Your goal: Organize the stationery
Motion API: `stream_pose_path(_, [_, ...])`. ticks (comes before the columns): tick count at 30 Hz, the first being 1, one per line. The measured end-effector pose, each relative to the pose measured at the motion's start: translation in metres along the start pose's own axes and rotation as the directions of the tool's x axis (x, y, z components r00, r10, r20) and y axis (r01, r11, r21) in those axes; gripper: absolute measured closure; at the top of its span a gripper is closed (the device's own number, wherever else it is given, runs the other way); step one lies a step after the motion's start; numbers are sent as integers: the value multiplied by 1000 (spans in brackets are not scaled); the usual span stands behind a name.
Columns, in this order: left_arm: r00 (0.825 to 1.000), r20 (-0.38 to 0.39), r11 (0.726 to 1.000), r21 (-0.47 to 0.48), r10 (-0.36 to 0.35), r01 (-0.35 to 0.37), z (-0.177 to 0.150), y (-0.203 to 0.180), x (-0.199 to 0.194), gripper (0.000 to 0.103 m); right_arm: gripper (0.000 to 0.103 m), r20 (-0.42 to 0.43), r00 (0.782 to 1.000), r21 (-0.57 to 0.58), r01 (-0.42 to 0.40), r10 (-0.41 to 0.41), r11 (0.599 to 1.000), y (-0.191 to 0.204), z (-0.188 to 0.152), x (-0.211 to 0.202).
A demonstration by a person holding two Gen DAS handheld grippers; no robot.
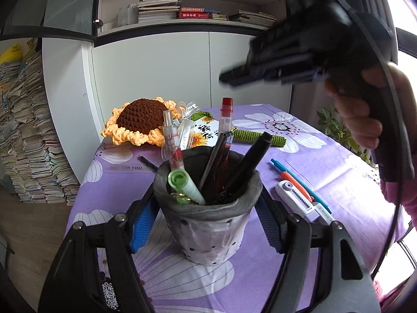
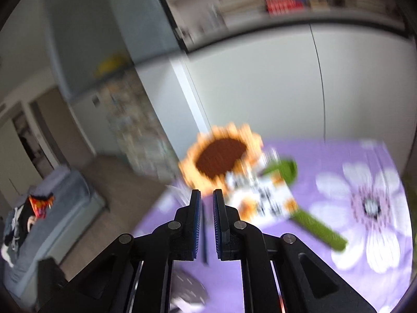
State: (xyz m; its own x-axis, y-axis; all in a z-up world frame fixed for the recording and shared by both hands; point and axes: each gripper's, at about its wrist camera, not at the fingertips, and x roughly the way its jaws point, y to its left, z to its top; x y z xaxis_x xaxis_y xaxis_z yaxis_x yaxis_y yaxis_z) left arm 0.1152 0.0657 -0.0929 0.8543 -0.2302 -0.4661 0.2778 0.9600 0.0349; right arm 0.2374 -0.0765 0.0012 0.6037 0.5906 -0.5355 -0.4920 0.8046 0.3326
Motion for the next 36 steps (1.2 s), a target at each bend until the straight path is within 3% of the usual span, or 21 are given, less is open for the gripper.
stream_pose_path(3, [1000, 6, 1000, 14, 17, -17, -4, 0, -5, 33, 94, -195, 981, 21, 13, -9, 1000, -16, -8, 34])
stream_pose_path(5, [999, 4, 999, 14, 35, -35, -6, 4, -10, 33, 86, -290, 957, 35, 22, -11, 999, -23, -19, 53])
stream_pose_path(6, [999, 2, 999, 13, 50, -50, -7, 7, -12, 33, 83, -327, 945, 37, 28, -14, 999, -24, -23, 61])
stream_pose_path(8, [996, 1, 996, 12, 91, -91, -9, 15, -16, 33, 65, -382, 924, 32, 30, -15, 999, -23, -32, 75])
stream_pose_path(10, [993, -3, 993, -9, 119, -119, -12, 25, -17, 33, 63, -413, 911, 20, 26, -15, 999, -20, -35, 85])
stream_pose_path(15, [991, -8, 989, -60, 134, -135, -15, 42, -20, 33, 63, -462, 887, -27, 3, -15, 1000, -1, -46, 105])
stream_pose_path(22, [992, 0, 991, -54, 123, -123, -18, 42, -24, 33, 63, -505, 859, -109, 33, -84, 993, 16, -64, 137])
stream_pose_path(23, [993, -1, 991, -56, 122, -122, -18, 42, -24, 33, 63, -490, 867, -118, 36, -90, 992, 18, -64, 136])
stream_pose_path(27, [993, 0, 991, -56, 121, -121, -17, 42, -24, 33, 65, -492, 864, -160, 31, -107, 987, 24, -70, 132])
stream_pose_path(31, [993, 1, 991, -58, 122, -122, -17, 42, -23, 33, 95, -469, 870, -230, 47, -154, 972, 31, -76, 129])
stream_pose_path(34, [992, 1, 991, -59, 123, -122, -17, 42, -23, 33, 95, -473, 867, -235, 47, -157, 971, 31, -77, 124])
stream_pose_path(36, [992, 0, 991, -58, 124, -123, -17, 42, -23, 33, 95, -457, 880, -204, 42, -133, 978, 28, -72, 117])
